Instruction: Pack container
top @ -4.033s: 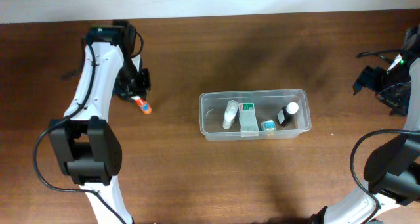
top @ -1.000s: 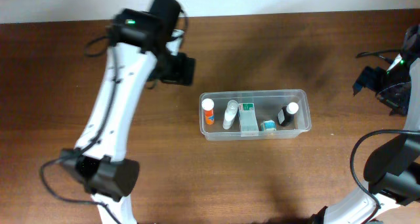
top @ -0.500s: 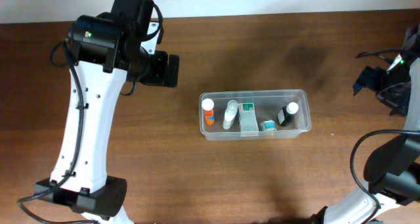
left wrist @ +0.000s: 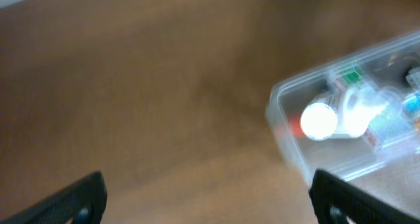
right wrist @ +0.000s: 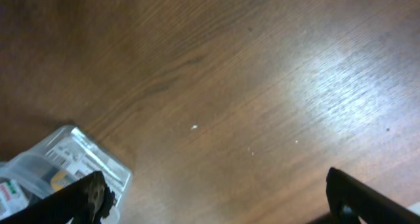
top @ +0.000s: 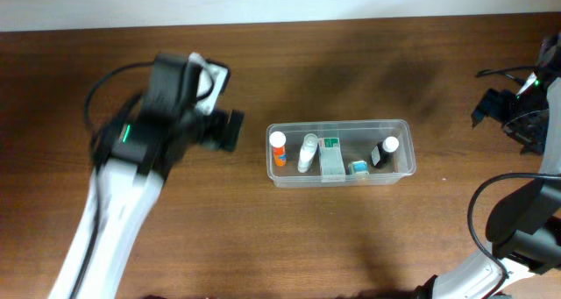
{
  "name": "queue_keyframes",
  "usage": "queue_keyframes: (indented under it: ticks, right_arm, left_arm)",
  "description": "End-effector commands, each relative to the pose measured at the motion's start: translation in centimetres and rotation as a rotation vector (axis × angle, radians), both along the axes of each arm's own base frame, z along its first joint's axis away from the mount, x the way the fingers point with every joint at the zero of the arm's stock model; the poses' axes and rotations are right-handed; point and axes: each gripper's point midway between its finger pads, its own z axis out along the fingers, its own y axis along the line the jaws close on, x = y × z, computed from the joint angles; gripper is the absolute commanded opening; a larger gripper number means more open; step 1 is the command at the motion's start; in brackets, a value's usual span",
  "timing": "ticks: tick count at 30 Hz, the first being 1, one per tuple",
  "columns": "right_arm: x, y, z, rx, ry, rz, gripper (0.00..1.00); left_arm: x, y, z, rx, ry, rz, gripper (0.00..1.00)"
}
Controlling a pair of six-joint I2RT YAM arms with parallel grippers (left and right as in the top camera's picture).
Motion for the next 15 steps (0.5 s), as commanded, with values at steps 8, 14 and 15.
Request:
queue_keyframes:
  ticks: [8,14,15]
  right_arm:
    - [0.0,-0.1,0.1,-0.002,-0.002,-0.004,0.98]
    - [0.0,-0.1,0.1,-0.002,-0.001,-0.004,0.98]
    - [0.0,-0.1,0.1,-0.002,-0.002,-0.004,0.98]
  left_arm:
    - [-6.3,6.3,-4.6,-0.094,-0.512,0.135,0.99]
    - [-8.7,8.0,-6.0,-0.126,-0.715,0.180,0.99]
    - [-9.0,8.1,-6.3,-0.130,-0.743,0.184,0.99]
